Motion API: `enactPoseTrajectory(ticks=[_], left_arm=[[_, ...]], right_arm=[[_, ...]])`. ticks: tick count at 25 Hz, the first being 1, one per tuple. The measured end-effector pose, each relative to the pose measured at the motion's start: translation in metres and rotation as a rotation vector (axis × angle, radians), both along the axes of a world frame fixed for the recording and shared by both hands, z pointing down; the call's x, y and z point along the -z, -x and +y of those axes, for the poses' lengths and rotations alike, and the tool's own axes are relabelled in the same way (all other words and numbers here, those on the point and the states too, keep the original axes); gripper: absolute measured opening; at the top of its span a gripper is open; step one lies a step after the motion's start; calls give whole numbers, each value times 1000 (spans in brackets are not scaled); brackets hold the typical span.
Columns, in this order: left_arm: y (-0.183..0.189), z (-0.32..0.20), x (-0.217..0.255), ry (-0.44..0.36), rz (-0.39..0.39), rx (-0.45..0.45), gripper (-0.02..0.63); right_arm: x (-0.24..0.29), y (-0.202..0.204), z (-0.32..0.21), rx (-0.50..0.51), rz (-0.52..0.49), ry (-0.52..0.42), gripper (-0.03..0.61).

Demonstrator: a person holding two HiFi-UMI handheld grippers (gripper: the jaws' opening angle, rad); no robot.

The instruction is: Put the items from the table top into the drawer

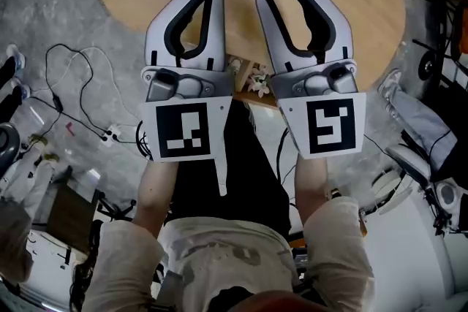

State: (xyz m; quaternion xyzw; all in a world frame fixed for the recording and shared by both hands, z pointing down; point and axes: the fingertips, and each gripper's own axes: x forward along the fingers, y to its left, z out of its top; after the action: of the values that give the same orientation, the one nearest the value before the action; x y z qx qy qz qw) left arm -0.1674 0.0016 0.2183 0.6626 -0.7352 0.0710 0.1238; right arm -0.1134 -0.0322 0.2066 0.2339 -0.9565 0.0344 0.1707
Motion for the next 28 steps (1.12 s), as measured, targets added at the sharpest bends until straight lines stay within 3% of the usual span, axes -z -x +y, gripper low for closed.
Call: enactPoseTrajectory(ticks=[10,13,14,16,18,23,28], left_arm=[[-54,-11,6,4,-60,-92,6],[-68,-17,1,19,-64,-121,6],[-72,-17,0,27,-66,-128,6],[-81,-15,0,31,-73,-142,6],[-94,-14,-1,35,-75,-162,6],[-127,-8,-15,70,-69,-246,6],[-144,-7,-33,102,-56,-303,6]], right_arm=[[1,-65,6,-74,-26,29,147],[-7,-80,3,-83,-11,0,147],[-16,-85,6,-75,26,-19,147],[-52,-107,29,-13,196,-15,147],[-97,-139,63,85,359,29,147],[-196,-230,150,296,635,170,147],[-283,-293,188,332,834,283,147]])
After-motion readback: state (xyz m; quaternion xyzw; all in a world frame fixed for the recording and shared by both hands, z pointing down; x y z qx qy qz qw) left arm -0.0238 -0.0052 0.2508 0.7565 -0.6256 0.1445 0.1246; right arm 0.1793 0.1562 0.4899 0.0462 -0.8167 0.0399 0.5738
